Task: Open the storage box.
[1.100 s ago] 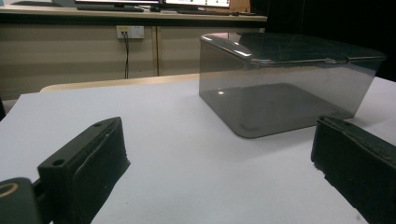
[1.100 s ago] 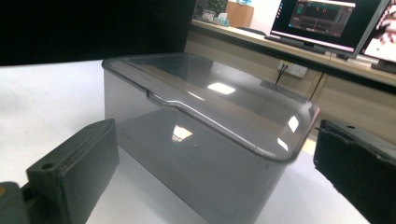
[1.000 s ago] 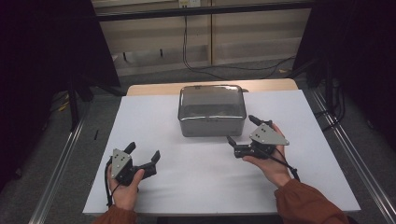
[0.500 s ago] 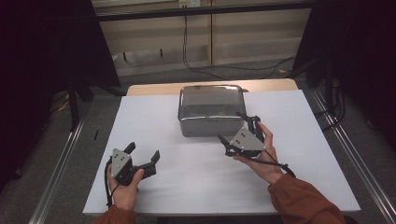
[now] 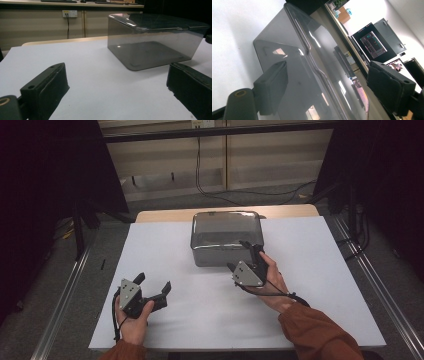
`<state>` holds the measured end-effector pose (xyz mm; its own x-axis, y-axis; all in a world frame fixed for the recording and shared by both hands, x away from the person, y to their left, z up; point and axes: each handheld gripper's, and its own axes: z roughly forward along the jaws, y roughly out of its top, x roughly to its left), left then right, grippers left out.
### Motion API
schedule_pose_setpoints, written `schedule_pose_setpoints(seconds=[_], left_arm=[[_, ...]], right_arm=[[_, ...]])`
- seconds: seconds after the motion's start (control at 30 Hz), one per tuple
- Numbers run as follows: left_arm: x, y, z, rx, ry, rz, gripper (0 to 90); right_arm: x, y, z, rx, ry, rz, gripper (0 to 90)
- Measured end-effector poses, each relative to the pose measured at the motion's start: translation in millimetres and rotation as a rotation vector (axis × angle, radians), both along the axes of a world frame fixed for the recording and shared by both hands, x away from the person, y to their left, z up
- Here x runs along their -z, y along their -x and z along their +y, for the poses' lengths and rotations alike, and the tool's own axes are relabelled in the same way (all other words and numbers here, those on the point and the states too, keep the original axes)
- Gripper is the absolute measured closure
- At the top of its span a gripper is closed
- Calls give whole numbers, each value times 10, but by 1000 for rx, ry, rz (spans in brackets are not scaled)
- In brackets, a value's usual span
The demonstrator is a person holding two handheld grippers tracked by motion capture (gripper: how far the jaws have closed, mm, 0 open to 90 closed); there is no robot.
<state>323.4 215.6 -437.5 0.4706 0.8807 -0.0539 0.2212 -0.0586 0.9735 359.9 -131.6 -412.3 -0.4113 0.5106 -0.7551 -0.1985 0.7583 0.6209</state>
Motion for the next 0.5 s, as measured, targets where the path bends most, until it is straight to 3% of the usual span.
schedule_pose_setpoints(seconds=[0.07, 0.17, 0.3, 0.5], left_arm=[[-2, 3, -1, 2, -2, -1, 32], [-1, 1, 4, 0, -3, 0, 32], [-1, 1, 5, 1, -6, 1, 32], [1, -1, -2, 9, 6, 2, 32]], right_arm=[[23, -26, 48, 4, 58, -28, 203], [34, -38, 74, 7, 93, -48, 236], [74, -53, 149, 12, 187, -100, 281], [121, -87, 196, 25, 246, -117, 388]])
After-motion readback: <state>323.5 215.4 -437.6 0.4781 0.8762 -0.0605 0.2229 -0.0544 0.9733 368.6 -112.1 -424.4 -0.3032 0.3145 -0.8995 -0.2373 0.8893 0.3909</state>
